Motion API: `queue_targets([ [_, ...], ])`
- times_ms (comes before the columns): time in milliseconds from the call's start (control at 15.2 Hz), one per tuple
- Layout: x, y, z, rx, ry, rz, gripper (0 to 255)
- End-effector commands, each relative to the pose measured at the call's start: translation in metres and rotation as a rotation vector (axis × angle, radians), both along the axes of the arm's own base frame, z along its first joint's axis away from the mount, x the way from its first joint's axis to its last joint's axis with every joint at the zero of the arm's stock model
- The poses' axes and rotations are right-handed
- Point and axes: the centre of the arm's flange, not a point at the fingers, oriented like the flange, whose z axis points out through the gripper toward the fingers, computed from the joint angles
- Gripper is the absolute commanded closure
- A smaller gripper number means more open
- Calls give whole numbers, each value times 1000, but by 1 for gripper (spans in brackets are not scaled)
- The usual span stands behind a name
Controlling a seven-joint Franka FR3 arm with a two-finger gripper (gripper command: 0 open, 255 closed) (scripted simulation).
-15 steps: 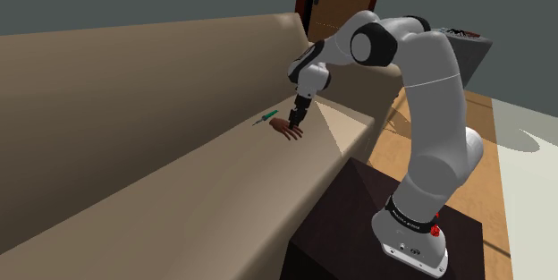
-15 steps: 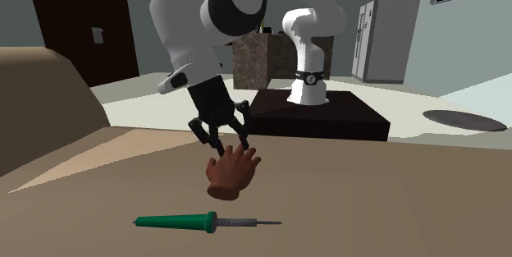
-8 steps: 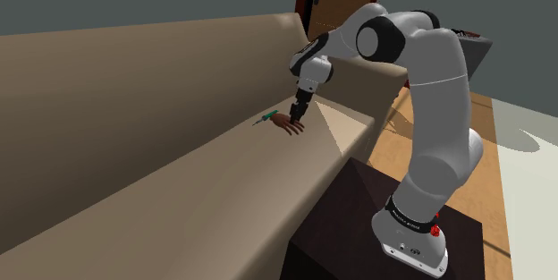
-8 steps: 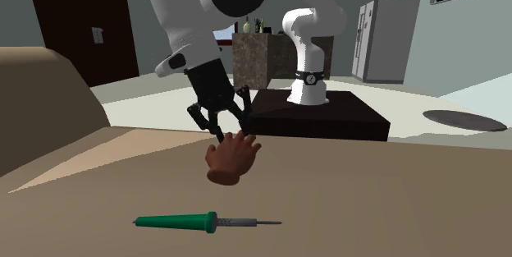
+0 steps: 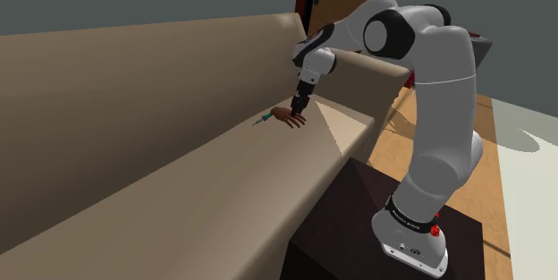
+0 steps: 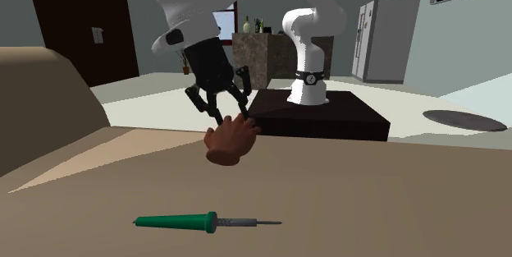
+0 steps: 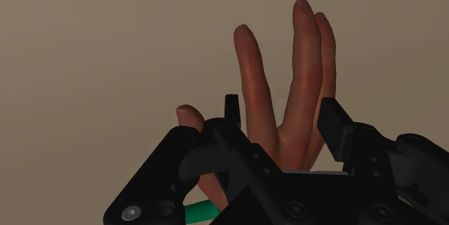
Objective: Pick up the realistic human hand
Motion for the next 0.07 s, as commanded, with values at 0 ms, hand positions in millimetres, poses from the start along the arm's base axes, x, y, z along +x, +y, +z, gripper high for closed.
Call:
queue_targets([
  [0,0,0,3,0,0,0,255],
])
